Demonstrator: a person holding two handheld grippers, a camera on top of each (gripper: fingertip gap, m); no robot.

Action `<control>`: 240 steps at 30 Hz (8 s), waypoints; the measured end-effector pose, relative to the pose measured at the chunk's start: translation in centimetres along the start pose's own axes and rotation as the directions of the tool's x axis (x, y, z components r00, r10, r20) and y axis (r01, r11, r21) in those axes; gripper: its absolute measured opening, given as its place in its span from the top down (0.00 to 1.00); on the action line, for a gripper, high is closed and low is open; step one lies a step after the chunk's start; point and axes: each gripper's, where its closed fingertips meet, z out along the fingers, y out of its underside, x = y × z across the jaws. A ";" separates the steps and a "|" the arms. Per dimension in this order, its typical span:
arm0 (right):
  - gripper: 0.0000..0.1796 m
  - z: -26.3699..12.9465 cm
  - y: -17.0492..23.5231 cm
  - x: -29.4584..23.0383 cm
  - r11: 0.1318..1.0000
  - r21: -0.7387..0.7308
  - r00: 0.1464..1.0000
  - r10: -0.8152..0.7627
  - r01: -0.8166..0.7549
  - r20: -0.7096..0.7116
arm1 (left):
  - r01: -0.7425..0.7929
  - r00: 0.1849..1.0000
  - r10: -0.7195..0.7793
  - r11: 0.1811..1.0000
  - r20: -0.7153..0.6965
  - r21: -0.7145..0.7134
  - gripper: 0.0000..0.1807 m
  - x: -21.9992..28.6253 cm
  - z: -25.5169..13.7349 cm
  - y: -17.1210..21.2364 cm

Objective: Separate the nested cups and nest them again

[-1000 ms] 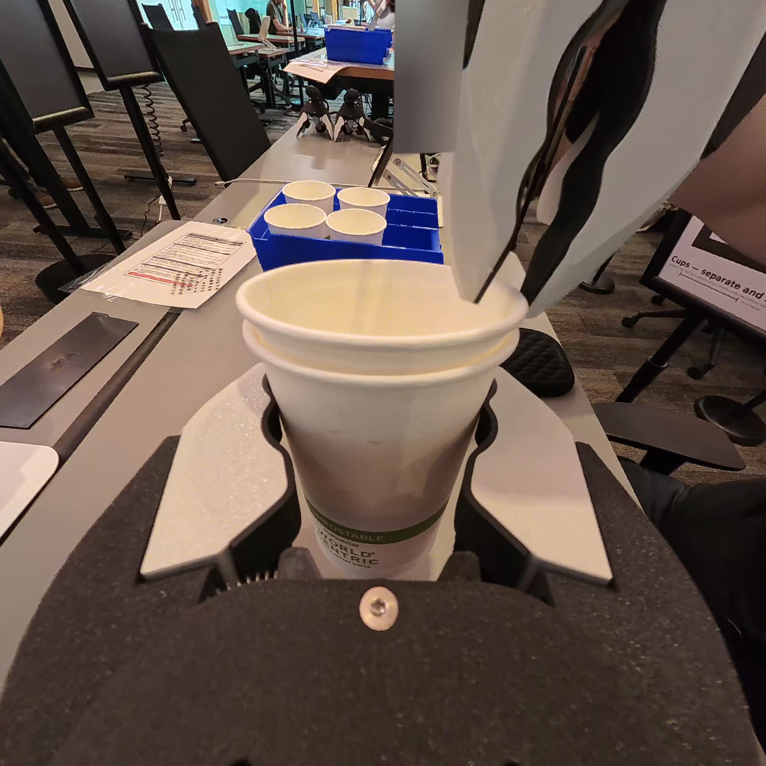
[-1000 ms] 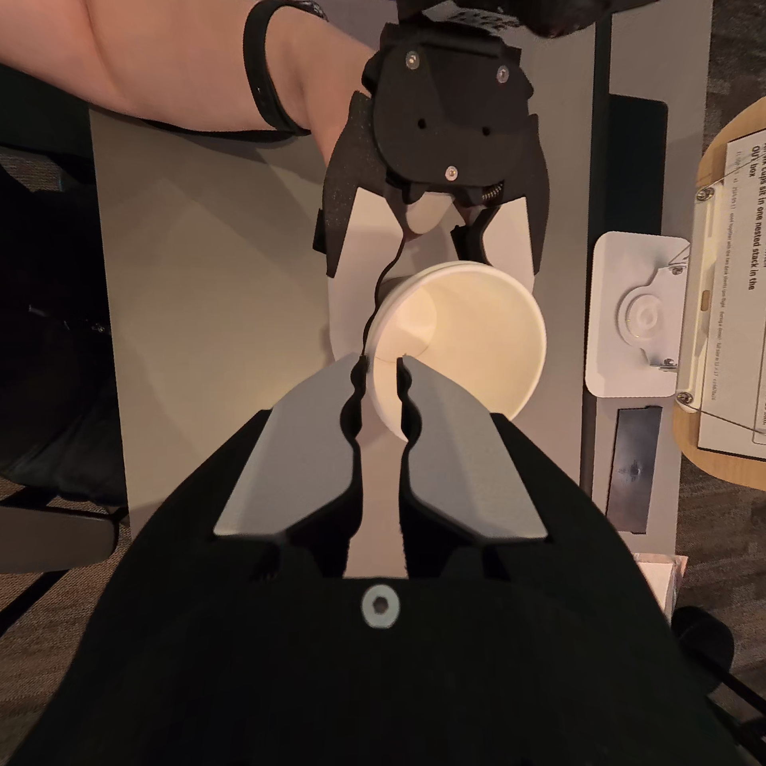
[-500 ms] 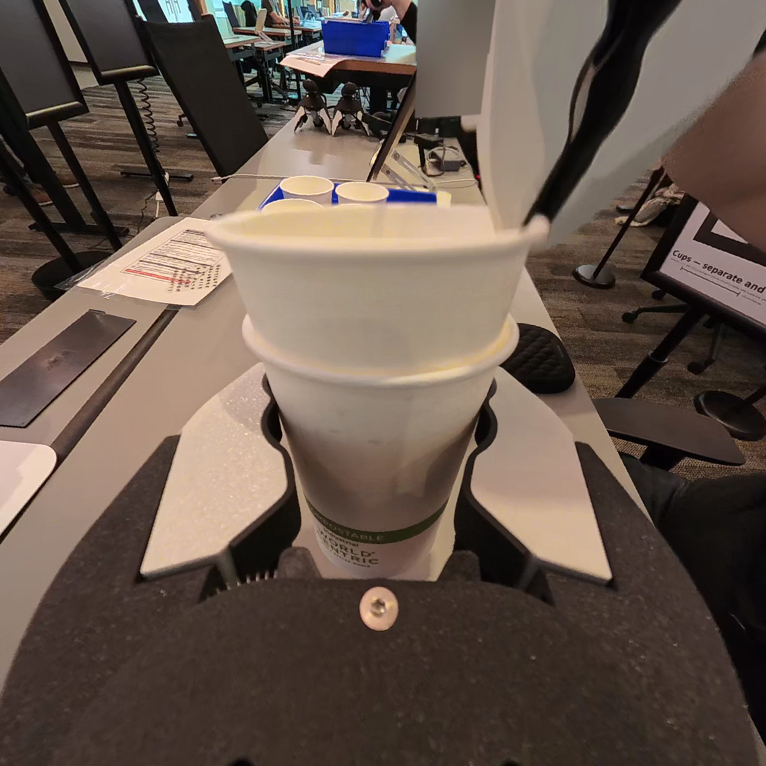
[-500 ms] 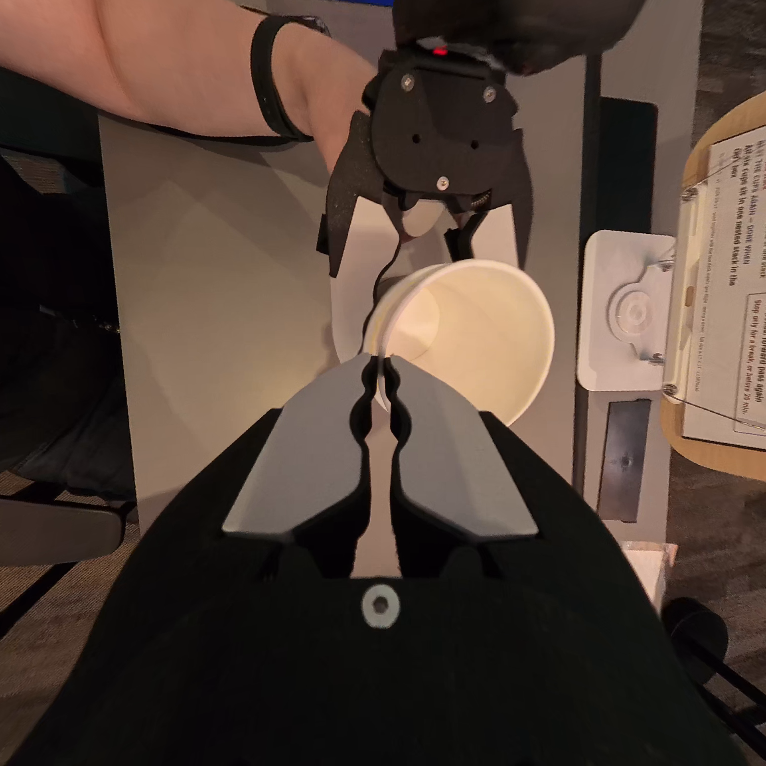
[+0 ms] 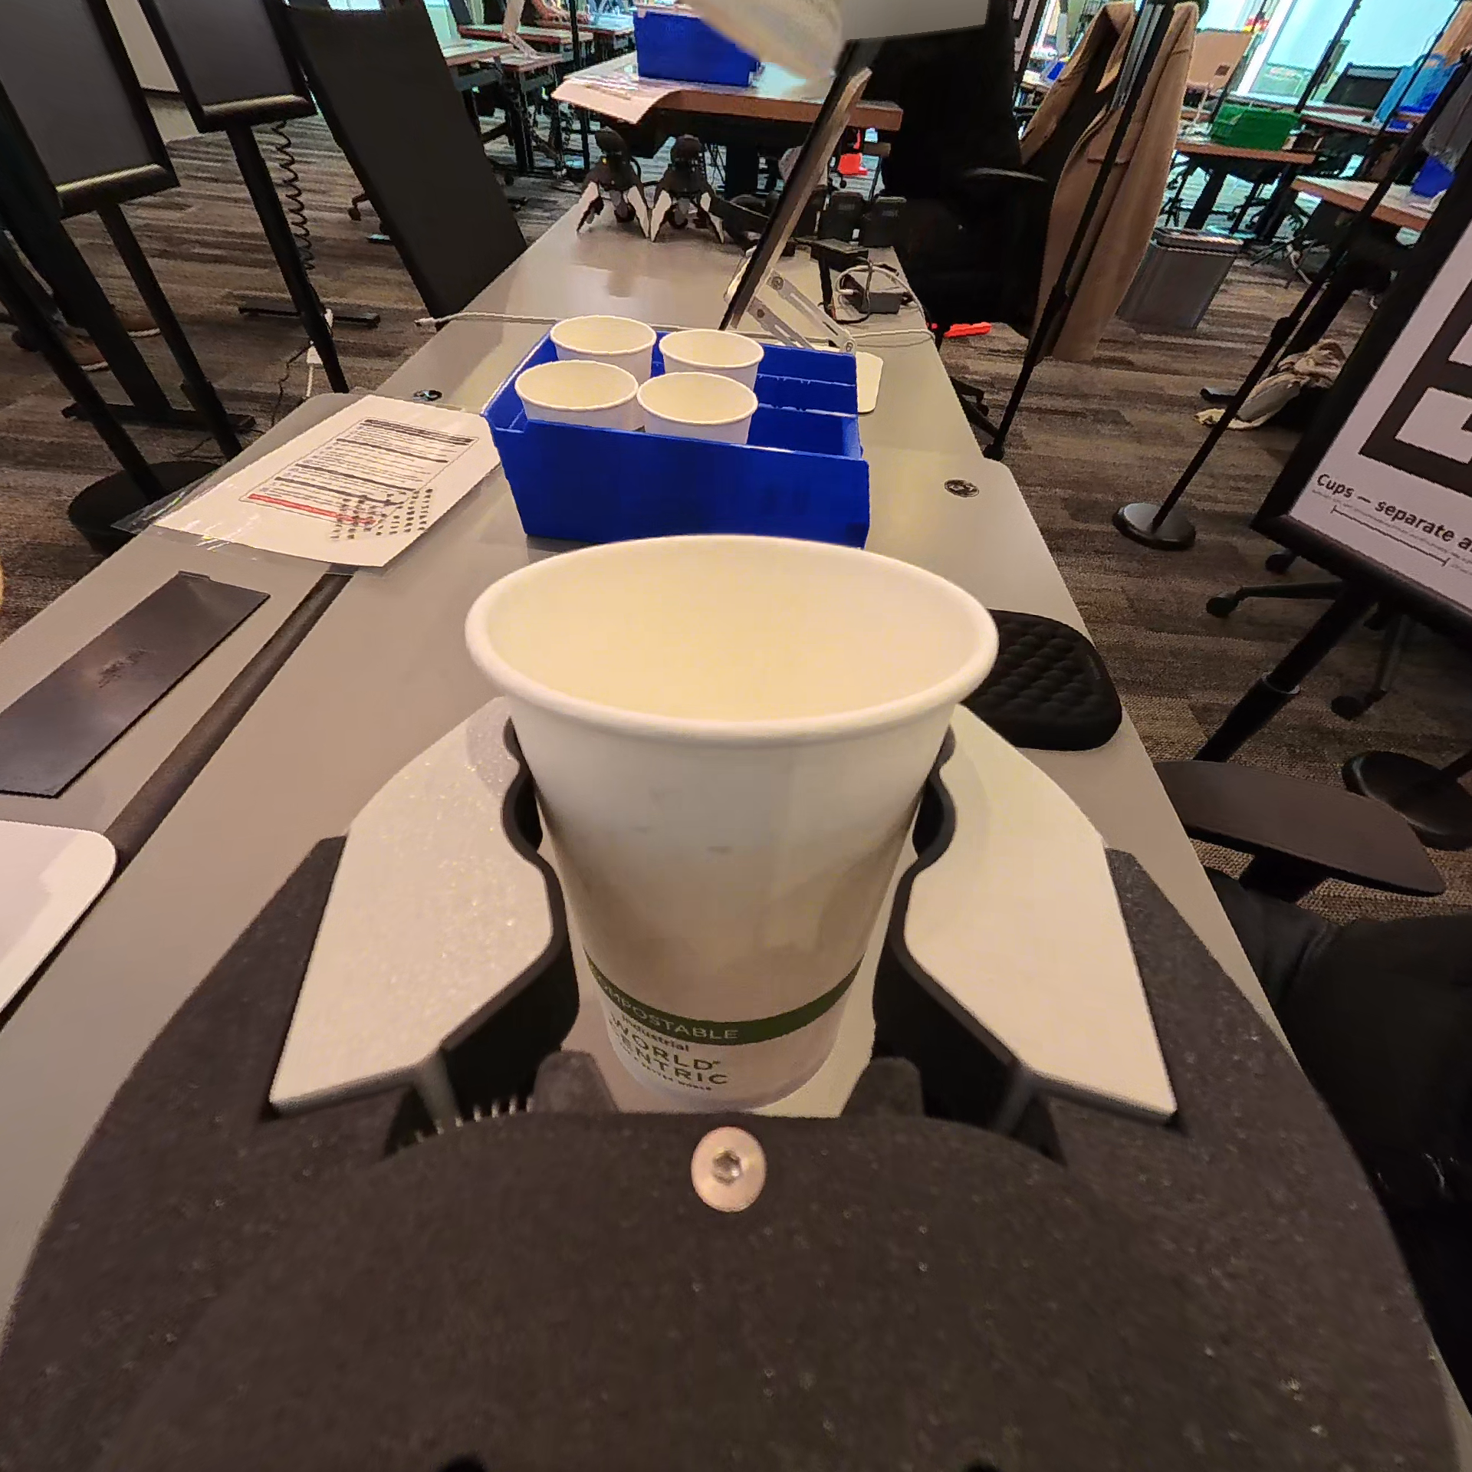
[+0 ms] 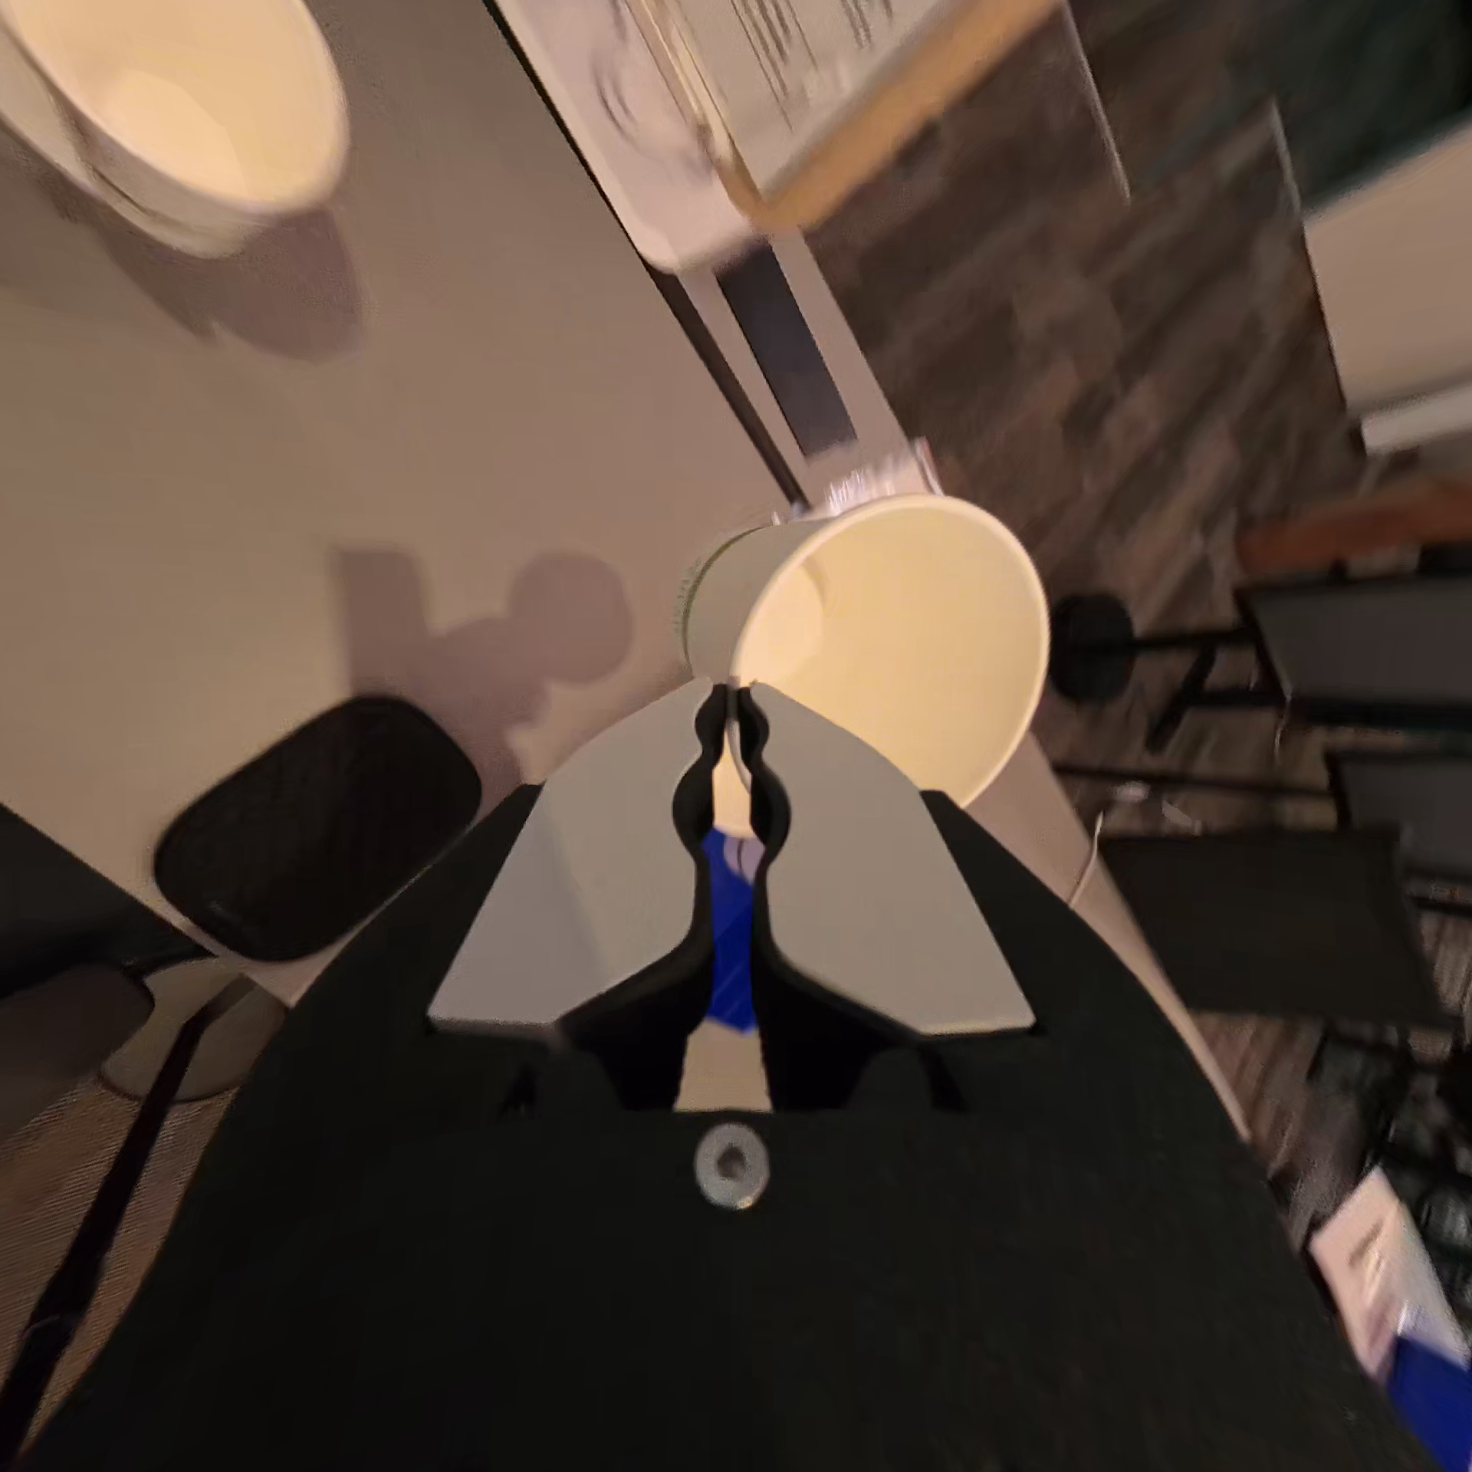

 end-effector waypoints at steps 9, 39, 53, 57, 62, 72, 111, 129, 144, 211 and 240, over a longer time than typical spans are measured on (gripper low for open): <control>0.99 6.6 19.0 0.6 0.926 -0.212 0.950 0.311 -0.312 -0.042 | -0.012 1.000 0.012 1.000 0.004 -0.008 0.49 0.2 0.0 0.0; 0.92 16.9 31.8 -2.1 0.803 -0.451 0.917 0.386 -0.389 -0.104 | -0.012 1.000 0.012 1.000 0.007 -0.021 0.49 0.0 0.0 0.2; 0.90 10.7 -9.5 -17.2 0.920 0.335 0.891 -0.316 0.203 0.326 | -0.037 0.999 0.037 0.998 -0.006 -0.049 0.49 0.9 1.3 0.7; 0.89 12.5 -12.0 -20.5 0.898 0.318 0.829 -0.413 0.303 0.377 | -0.042 0.999 0.041 0.998 -0.019 -0.046 0.49 1.3 1.2 0.6; 0.90 14.1 -12.6 -21.7 0.898 0.309 0.802 -0.424 0.313 0.420 | -0.041 0.999 0.041 0.999 -0.020 -0.030 0.49 1.4 0.9 0.2; 0.99 14.9 -12.3 -22.3 0.891 0.283 0.786 -0.449 0.356 0.425 | -0.022 0.998 0.022 1.000 -0.053 0.005 0.48 1.6 0.9 -0.1; 0.99 17.3 24.4 -7.2 0.870 -0.456 0.954 0.273 -0.191 0.122 | 0.010 1.000 -0.011 0.998 -0.016 -0.059 0.48 0.3 0.7 1.1; 0.99 17.7 24.6 -8.4 0.860 -0.488 0.955 0.252 -0.147 0.157 | 0.004 1.000 -0.005 0.998 -0.025 -0.064 0.48 0.5 0.9 1.2; 0.81 8.8 19.1 -0.3 0.948 -0.050 0.950 0.313 -0.314 -0.021 | 0.006 1.000 -0.006 0.999 -0.015 -0.045 0.48 0.4 0.3 0.7; 0.97 24.0 36.6 5.9 0.624 -0.496 0.646 0.747 -0.604 0.154 | 0.838 0.016 -0.042 0.546 0.999 0.010 0.97 -2.1 -34.8 25.6; 0.98 24.4 36.1 6.0 0.561 -0.499 0.594 0.797 -0.660 0.111 | 0.721 0.397 0.065 0.595 0.915 -0.356 0.90 -2.4 -4.8 17.3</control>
